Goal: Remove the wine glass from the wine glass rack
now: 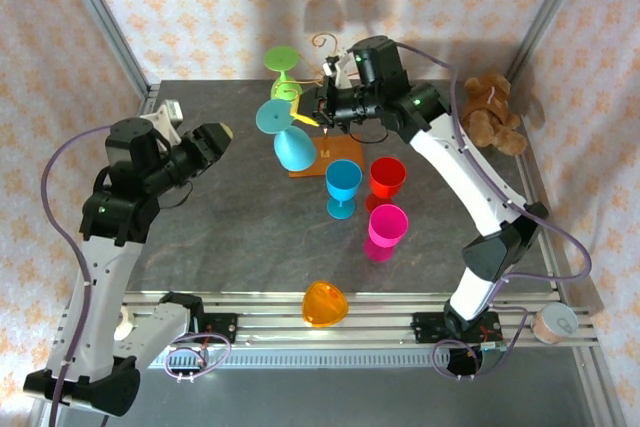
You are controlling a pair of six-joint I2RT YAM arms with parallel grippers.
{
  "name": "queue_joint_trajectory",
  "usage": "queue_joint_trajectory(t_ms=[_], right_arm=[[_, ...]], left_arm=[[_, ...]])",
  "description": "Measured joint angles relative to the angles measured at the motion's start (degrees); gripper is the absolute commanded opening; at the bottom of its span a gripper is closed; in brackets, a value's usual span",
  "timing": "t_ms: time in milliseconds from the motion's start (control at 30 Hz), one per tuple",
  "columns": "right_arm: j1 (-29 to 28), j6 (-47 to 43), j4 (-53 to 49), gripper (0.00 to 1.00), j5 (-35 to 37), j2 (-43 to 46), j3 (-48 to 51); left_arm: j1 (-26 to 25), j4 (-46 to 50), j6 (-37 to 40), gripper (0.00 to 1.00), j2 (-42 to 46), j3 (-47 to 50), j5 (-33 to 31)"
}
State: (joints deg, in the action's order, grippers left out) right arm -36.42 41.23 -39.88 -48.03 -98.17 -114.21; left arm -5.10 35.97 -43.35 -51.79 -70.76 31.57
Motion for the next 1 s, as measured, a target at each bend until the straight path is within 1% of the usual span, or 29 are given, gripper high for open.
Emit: queue_joint_trajectory(t_ms=[200,400,767,1000], right_arm=[[-3.41,-4.26,-2.36,0.00,0.33,0.00,0.00],[-7.74,-9.29,-5.33,0.00,2.47,0.11,0.37],[-12.96,-16.65,-6.43,0.00,8.37,3.34,6.75],[-15.10,-19.43,-5.42,0.00,11.32,4.52,11.23]], left_arm=[[0.00,4.02,1.31,0.44,1.64,-0.44,-2.10],[0.00,6.54,2.19,0.45,2.49,-0.44,-2.47],[0.00,10.78,5.62,0.45,4.09,-0.37,-2.38],[0.00,13.68,7.19,0.50,4.04,0.22,-1.31]])
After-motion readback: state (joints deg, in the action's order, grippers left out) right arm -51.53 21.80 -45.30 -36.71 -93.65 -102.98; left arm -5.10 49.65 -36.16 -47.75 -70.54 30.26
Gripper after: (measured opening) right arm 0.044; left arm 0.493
